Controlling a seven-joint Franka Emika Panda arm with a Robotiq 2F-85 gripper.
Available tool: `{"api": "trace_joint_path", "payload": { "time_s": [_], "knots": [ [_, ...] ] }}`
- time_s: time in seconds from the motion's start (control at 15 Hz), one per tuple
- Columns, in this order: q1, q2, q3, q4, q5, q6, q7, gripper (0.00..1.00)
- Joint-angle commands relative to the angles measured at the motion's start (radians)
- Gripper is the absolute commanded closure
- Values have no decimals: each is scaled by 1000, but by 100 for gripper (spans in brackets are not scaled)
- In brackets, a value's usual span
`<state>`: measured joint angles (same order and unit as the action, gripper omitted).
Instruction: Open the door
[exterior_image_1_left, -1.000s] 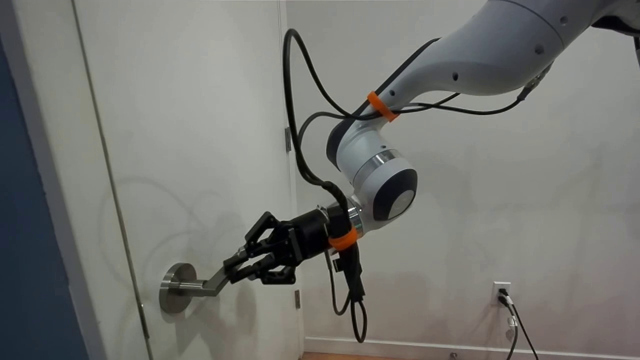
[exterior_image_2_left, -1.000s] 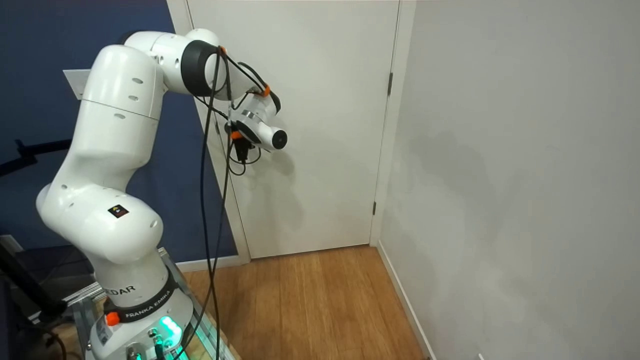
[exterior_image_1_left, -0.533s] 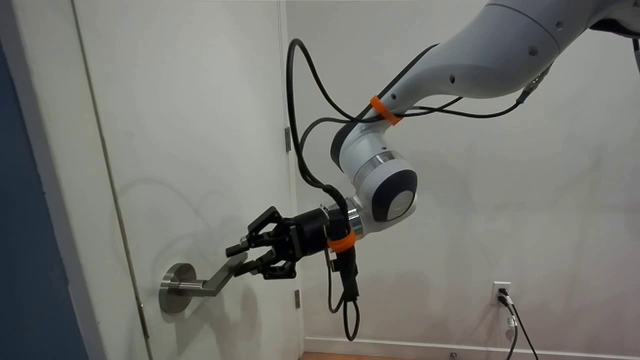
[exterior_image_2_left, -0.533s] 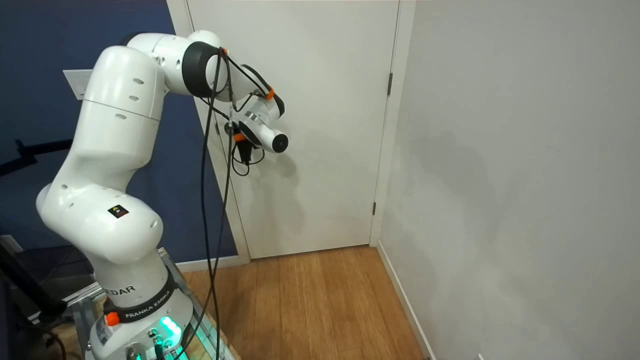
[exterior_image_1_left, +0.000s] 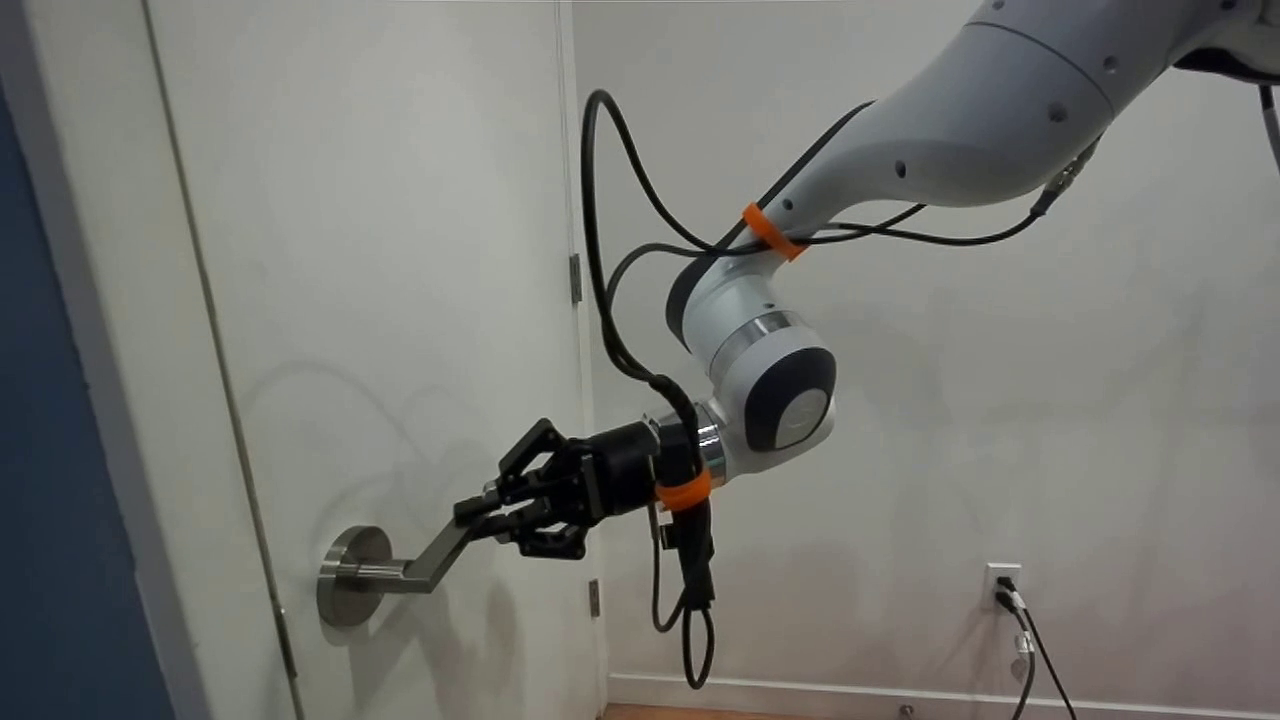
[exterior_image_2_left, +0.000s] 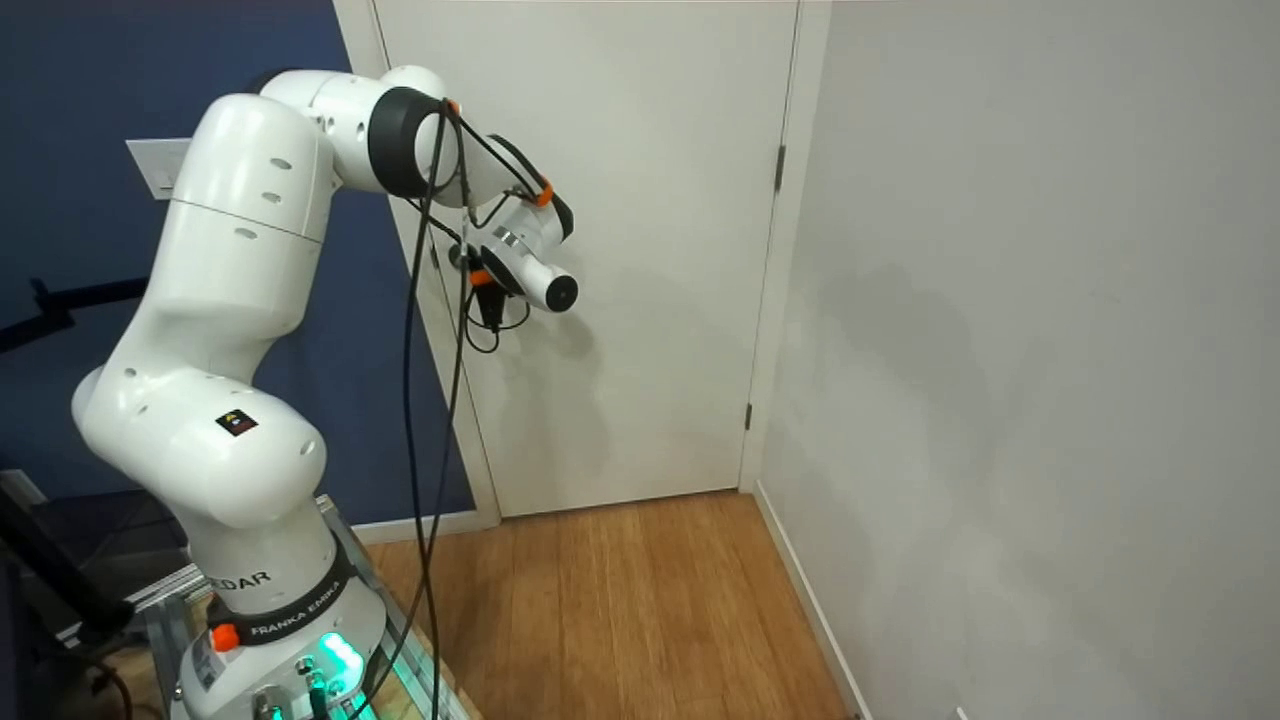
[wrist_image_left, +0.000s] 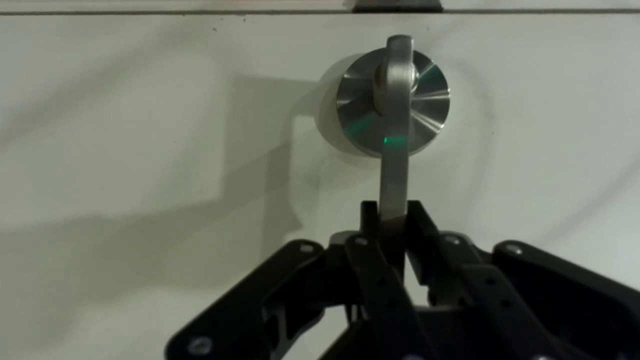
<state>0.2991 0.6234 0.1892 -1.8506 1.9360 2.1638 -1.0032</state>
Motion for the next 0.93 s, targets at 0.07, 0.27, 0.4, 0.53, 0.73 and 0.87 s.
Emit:
{"api": "trace_joint_path", "payload": {
  "time_s": [0.07, 0.27, 0.4, 0.53, 0.73, 0.87],
  "knots": [
    [6, 107, -3, 84, -29, -128, 87, 95],
    [9, 183, -15, 140, -73, -217, 193, 95],
    [17, 230, -19, 186, -100, -262, 265, 95],
    [19, 268, -20, 221, -117, -309, 329, 95],
    [14, 304, -18, 247, -134, -371, 418, 95],
    [6, 319, -11, 244, -121, -413, 448, 95]
  ]
}}
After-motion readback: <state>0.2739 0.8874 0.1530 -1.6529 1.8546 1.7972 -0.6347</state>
